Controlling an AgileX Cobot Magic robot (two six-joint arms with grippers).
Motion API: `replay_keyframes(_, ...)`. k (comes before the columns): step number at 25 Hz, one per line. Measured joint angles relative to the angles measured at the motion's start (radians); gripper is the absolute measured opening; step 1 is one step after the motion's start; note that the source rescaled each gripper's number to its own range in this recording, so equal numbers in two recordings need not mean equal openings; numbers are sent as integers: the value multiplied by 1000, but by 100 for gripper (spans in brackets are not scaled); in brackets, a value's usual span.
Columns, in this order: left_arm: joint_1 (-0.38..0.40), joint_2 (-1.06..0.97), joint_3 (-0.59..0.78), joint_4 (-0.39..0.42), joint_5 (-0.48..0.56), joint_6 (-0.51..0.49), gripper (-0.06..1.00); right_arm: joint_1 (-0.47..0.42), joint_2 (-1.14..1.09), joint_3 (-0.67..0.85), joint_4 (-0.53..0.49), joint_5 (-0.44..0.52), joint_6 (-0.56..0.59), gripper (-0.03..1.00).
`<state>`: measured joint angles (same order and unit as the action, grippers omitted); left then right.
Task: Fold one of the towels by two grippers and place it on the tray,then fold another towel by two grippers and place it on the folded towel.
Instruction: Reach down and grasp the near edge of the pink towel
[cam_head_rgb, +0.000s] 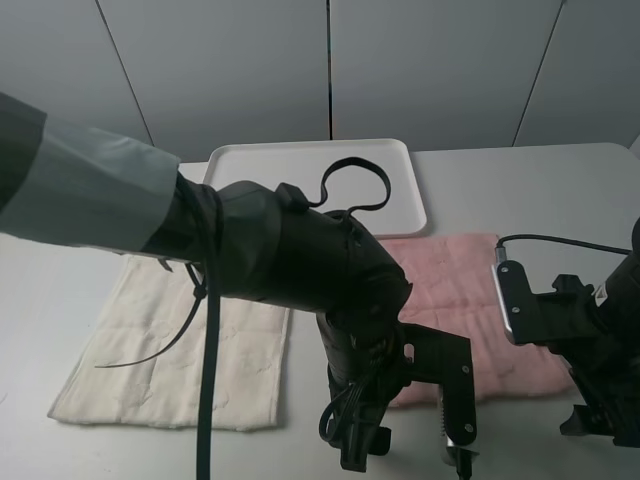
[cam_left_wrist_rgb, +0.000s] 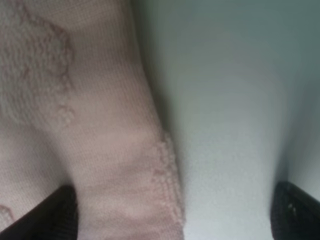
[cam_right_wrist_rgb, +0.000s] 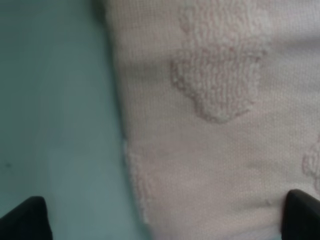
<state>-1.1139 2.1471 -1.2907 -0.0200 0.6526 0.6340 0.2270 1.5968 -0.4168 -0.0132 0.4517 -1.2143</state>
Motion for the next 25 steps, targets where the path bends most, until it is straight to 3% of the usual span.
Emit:
replay_keyframes(13,0,0,0,4,0,-26,100,0,33,8,0,-41,0,98)
replay_keyframes(15,0,0,0,4,0,-26,100,0,33,8,0,-45,0,86)
replay_keyframes(22,0,0,0,6,0,-28,100,0,33,8,0,-69,0,11)
replay_keyframes(23,0,0,0,6,0,-28,100,0,33,8,0,-71,0,4)
replay_keyframes(25,0,0,0,6,0,-28,100,0,33,8,0,-71,0,1)
